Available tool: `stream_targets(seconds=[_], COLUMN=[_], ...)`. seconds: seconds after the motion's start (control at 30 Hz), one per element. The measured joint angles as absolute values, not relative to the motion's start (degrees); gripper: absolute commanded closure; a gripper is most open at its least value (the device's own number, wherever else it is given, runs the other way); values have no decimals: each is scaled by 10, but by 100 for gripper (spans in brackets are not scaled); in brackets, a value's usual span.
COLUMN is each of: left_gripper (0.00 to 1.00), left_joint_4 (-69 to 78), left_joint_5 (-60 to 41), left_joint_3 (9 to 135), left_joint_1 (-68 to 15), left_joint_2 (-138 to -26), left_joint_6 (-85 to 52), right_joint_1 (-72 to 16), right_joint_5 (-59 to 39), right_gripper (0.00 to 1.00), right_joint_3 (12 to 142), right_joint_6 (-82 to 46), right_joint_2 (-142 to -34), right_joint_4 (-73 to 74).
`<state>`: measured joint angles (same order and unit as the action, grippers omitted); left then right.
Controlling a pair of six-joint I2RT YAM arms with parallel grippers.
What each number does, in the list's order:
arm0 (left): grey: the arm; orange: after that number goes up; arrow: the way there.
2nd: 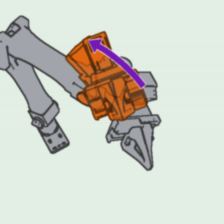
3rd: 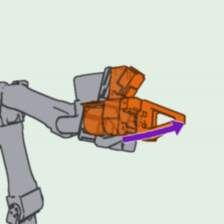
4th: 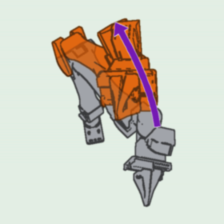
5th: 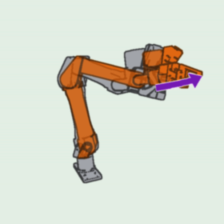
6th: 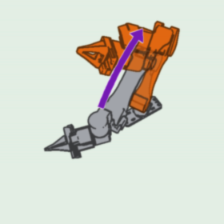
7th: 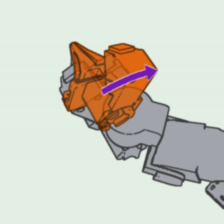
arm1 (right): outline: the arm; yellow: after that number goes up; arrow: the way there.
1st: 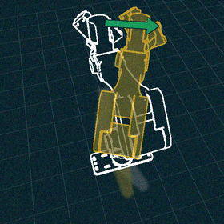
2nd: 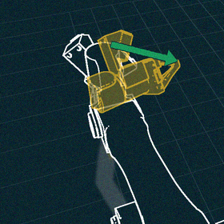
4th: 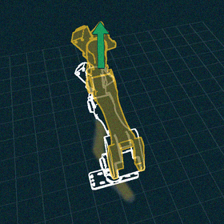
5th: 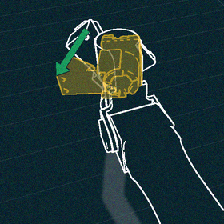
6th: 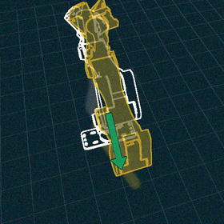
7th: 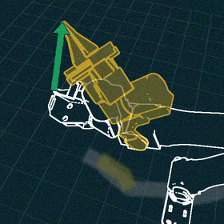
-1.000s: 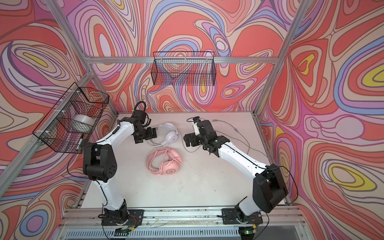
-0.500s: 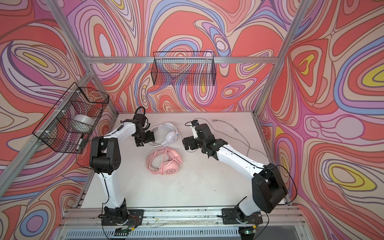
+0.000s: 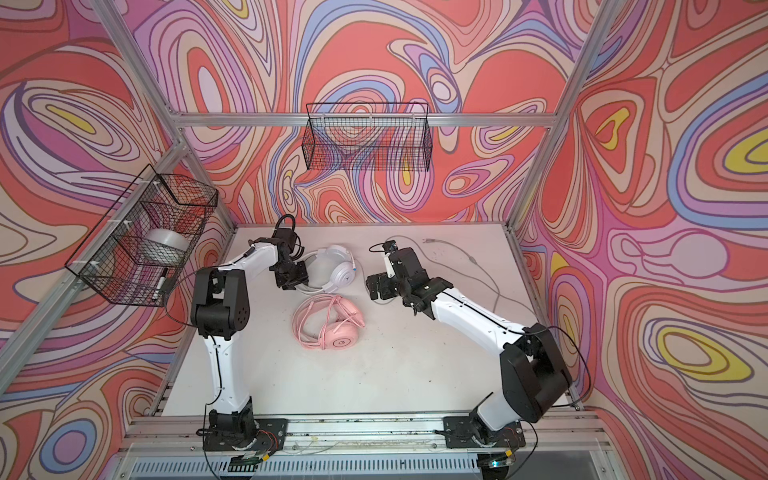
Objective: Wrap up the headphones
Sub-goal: 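Move the left gripper down onto the white headset band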
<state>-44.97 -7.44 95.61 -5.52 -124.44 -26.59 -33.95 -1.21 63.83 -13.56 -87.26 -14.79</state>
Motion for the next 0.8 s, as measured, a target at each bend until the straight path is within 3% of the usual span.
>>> stream_targets(seconds=[0.2, 0.33, 0.47, 0.63, 0.8], left_gripper=[76, 75, 88, 90, 100], left_joint_4=[-449, -448, -448, -447, -447], left_joint_5=[-73, -73, -74, -74, -81], left_joint_3=[969, 970, 971, 971, 971], left_joint_1=[-55, -55, -55, -55, -50], left_joint_2=[-1254, -1254, -1255, -1255, -1255], left_joint_6=[-267, -269, -272, -273, -287], right_joint_1=[-340, -340, -340, -340, -340], right_joint_5=[-9, -8, -5, -3, -3], right_gripper=[2, 1, 2, 2, 2], right_joint_3=[638, 638, 638, 638, 639], right_joint_6=[-136, -135, -133, -131, -129], right_joint_2=[-873, -873, -873, -873, -873], right_joint_4=[-148, -150, -154, -157, -163])
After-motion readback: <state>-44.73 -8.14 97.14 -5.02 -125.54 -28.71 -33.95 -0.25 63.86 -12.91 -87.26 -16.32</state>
